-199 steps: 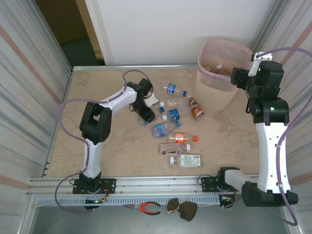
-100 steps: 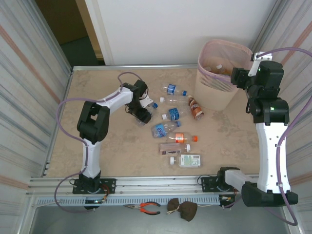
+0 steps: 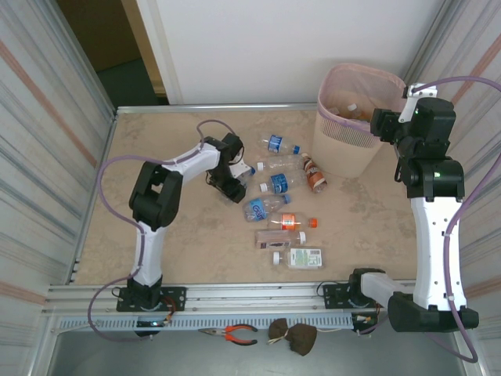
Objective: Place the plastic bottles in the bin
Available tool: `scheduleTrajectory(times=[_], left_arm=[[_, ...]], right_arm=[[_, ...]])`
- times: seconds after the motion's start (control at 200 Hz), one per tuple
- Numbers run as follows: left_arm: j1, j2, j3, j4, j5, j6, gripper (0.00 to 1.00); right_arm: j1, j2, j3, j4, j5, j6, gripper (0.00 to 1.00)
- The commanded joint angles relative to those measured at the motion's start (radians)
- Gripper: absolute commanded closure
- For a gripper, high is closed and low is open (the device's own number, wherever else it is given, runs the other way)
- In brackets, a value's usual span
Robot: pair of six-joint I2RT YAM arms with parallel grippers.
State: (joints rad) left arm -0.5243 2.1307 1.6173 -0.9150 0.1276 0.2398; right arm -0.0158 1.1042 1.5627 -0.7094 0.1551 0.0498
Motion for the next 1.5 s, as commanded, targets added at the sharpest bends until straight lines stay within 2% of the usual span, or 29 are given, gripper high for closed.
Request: scheduleTrajectory(times=[0.0, 0.316, 0.531, 0.817, 0.987, 1.112, 1.317, 1.493], left_arm=[[-0.008, 0.024, 0.021, -0.033, -0.031, 0.021, 0.28], [-0.013, 0.013, 0.004, -0.030, -0.042, 0.022, 0.34], [-0.014, -0.093, -0.036, -0.015, -0.049, 0.015, 0.35], [-0.014, -0.277, -0.073, 0.023, -0.025, -0.001, 0.36], [-0.013, -0.403, -0.105, 0.117, -0.008, -0.012, 0.37], [-0.014, -0.490, -0.139, 0.229, 0.058, -0.014, 0.37], [-0.013, -0.619, -0.207, 0.431, 0.268, -0.024, 0.36], [-0.014, -0.696, -0.260, 0.612, 0.534, -0.060, 0.37]], right_arm=[[-0.009, -0.018, 0.000, 0.005, -0.014, 0.023, 0.27], [-0.010, -0.021, 0.006, 0.004, -0.016, 0.028, 0.27], [-0.009, -0.027, 0.019, 0.006, -0.051, 0.053, 0.27], [-0.009, -0.062, 0.002, 0.063, -0.213, 0.125, 0.27], [-0.009, -0.093, -0.038, 0.126, -0.352, 0.228, 0.27], [-0.005, -0.109, -0.091, 0.204, -0.457, 0.340, 0.27], [0.027, -0.151, -0.173, 0.342, -0.603, 0.471, 0.26], [0.105, -0.157, -0.216, 0.428, -0.742, 0.406, 0.24]])
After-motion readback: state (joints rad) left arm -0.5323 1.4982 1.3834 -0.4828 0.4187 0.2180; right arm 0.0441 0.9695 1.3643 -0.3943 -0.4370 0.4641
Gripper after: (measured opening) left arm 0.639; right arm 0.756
